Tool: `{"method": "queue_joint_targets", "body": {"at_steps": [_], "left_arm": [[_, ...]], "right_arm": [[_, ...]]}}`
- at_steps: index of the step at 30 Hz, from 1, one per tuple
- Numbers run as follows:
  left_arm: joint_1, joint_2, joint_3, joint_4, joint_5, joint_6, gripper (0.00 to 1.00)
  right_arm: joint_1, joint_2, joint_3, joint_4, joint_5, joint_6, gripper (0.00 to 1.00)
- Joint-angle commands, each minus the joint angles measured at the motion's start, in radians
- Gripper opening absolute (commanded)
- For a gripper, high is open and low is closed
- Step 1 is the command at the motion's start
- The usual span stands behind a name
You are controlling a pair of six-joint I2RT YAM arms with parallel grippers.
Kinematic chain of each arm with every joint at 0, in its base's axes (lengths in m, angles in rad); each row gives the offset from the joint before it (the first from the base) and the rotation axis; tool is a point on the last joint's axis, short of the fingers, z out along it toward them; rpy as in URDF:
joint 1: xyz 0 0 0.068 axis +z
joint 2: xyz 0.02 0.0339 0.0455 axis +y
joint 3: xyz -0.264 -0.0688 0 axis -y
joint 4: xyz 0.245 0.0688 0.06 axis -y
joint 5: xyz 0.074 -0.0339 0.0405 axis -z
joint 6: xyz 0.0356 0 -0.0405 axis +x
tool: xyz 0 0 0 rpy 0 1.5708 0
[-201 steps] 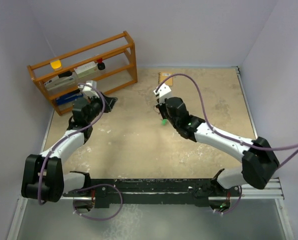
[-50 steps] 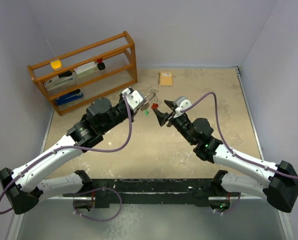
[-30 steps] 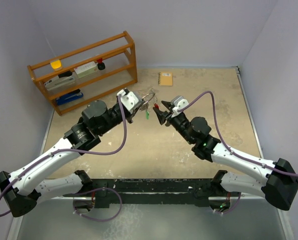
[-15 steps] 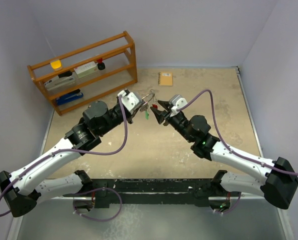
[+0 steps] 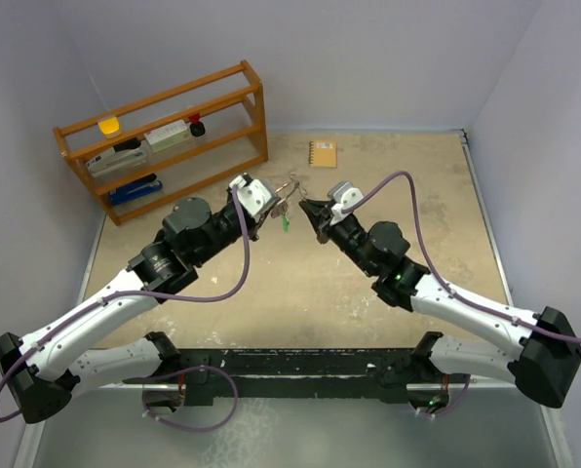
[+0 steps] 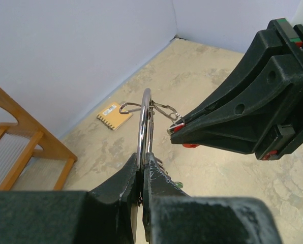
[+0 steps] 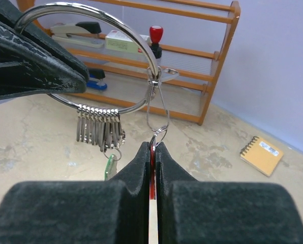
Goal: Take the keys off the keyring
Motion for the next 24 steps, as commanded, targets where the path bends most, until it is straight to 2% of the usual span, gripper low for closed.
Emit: {"method": "queue_joint_targets", "body": {"at_steps": [1,8,12,14,17,18,24], "left_arm": [[-0.003,-0.014,0.009,0.04,-0.081,-0.018,0.02],[-0.003,0.02,-0.029,0.012,-0.188,-0.018,0.06],[-0.003,0.039,-0.042,0.014,-0.199,-0.023,0.1],[-0.003,0.045,-0.046,0.023,-0.195,-0.028,0.17],[-0.002,0.048,-0.053,0.057,-0.192,-0.038,0.49],[-0.003,0.047,-0.056,0.075,-0.193,-0.042,0.53],[-0.003,0.056,-0.08,0.247,-0.176,-0.097,0.54]], "right_arm": [[0.0,-0.023,0.121,-0.128,0.116,-0.077,0.0],[0.001,-0.012,0.385,-0.516,0.357,-0.174,0.0],[0.001,0.005,0.519,-0.652,0.406,-0.222,0.0],[0.0,0.012,0.555,-0.673,0.416,-0.251,0.0],[0.0,0.028,0.592,-0.683,0.43,-0.288,0.0],[0.001,0.033,0.603,-0.688,0.429,-0.297,0.0],[0.003,0.047,0.648,-0.725,0.418,-0.335,0.0]]}}
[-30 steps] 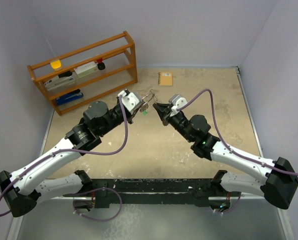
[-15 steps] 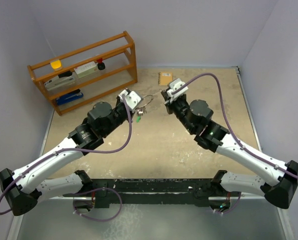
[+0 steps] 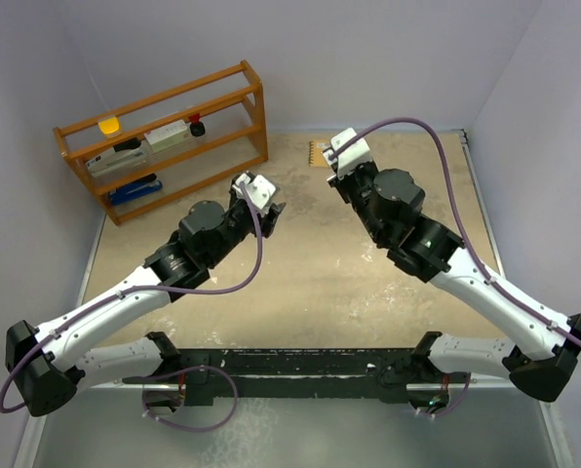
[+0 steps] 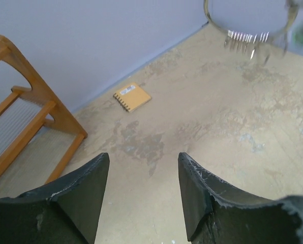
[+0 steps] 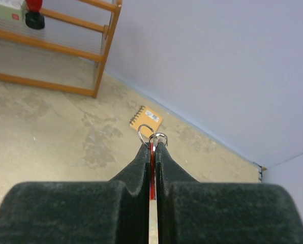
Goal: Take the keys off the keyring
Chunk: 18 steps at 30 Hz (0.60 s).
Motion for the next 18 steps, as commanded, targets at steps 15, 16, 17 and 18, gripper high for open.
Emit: {"method": "queue_joint_targets", "body": {"at_steps": [15,16,17,18], "left_arm": [[-0.001,-0.036,-0.149,0.484,-0.039,-0.13,0.54],[-0.001,-0.045,-0.164,0.51,-0.048,-0.14,0.54],[-0.001,-0.054,-0.177,0.536,-0.054,-0.147,0.54],[-0.001,-0.059,-0.188,0.559,-0.056,-0.154,0.56]], "right_arm": [[0.076,0.259,0.515,-0.579,0.254,-0.015,0.0],[0.092,0.257,0.509,-0.575,0.281,-0.025,0.0],[0.106,0.256,0.504,-0.568,0.303,-0.034,0.0],[0.118,0.257,0.503,-0.568,0.317,-0.04,0.0]]}}
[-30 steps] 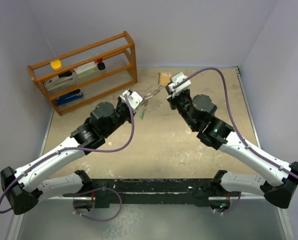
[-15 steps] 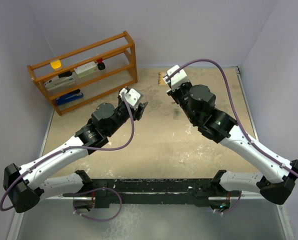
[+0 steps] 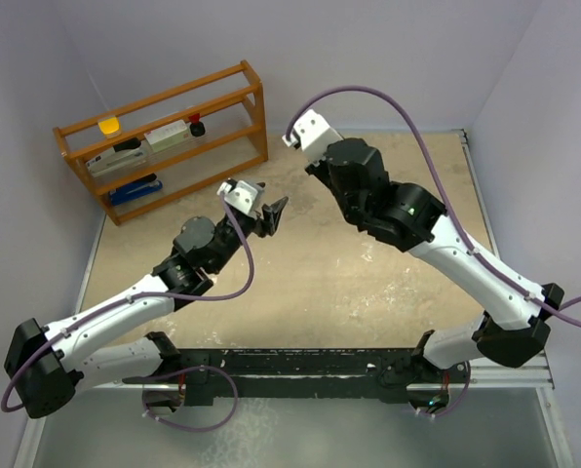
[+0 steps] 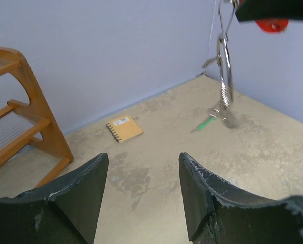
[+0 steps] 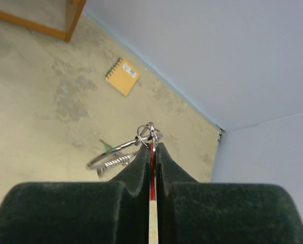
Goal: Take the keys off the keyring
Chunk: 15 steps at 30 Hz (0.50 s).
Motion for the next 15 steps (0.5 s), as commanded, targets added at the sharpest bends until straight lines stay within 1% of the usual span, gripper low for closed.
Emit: {"method": "queue_joint_targets", "body": {"at_steps": [1,7,11,15], "left_arm": [[-0.001,-0.055,-0.038,0.207,-0.035,-0.061,0.57],[-0.001,-0.026,-0.042,0.278,0.008,-0.084,0.64],[-0.001,-0.011,-0.074,0.381,0.055,-0.097,0.68],[-0.001,0.014,-0.103,0.465,0.074,-0.104,0.7]], "right_arm": [[0.062,-0.006,0.033,-0.063,0.136,-0.017,0.0],[0.114,-0.002,0.03,-0.073,0.126,-0.017,0.0],[0.132,0.013,0.022,-0.07,0.124,-0.021,0.0],[0.152,0.03,0.023,-0.069,0.131,-0.023,0.0]]}}
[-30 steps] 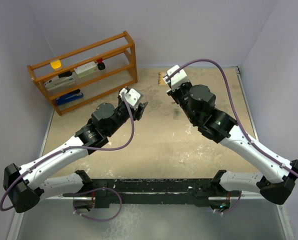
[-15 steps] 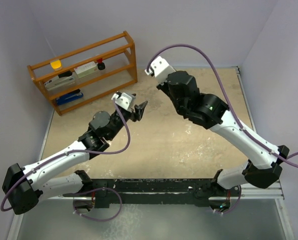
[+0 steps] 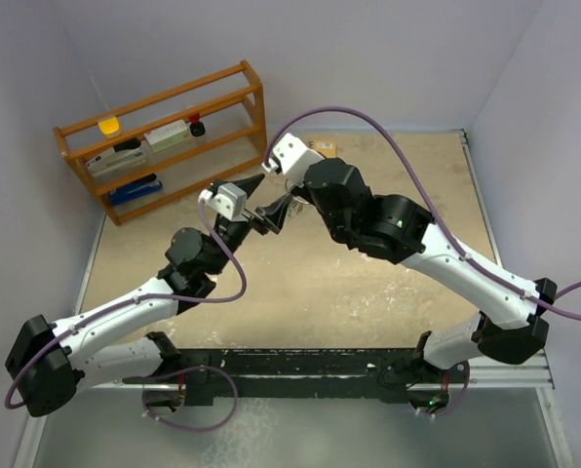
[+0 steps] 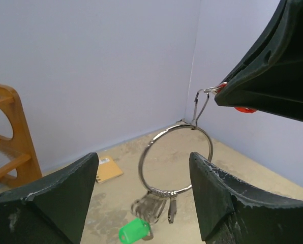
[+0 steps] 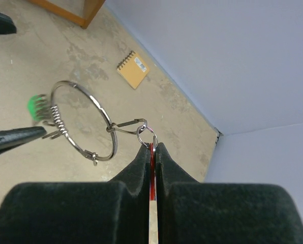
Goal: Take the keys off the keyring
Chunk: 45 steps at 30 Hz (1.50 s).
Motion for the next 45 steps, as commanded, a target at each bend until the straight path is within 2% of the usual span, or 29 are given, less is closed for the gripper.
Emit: {"method": "queue_joint_targets", "body": {"at_steps": [1,8,14,33,45], "left_arm": [[-0.001,0.03,-0.03,0.173,0.046,-0.033,0.7],[-0.001,0.102,-0.051,0.308,0.093,-0.035,0.73],[-0.001,0.125,-0.051,0.362,0.113,-0.034,0.74],[-0.001,0.176,-0.035,0.396,0.18,0.006,0.77],[-0.001,0.192,-0.033,0.413,0.207,0.012,0.71]], "right_arm": [[0.025,0.014,0.023,0.027,0.043,-0.014,0.0],[0.052,0.018,0.009,0.039,0.049,-0.011,0.0],[0.061,0.012,-0.002,0.043,0.055,-0.009,0.0],[0.088,-0.006,-0.011,0.042,0.019,0.003,0.0],[0.104,-0.019,-0.022,0.037,0.02,0.013,0.0]]}}
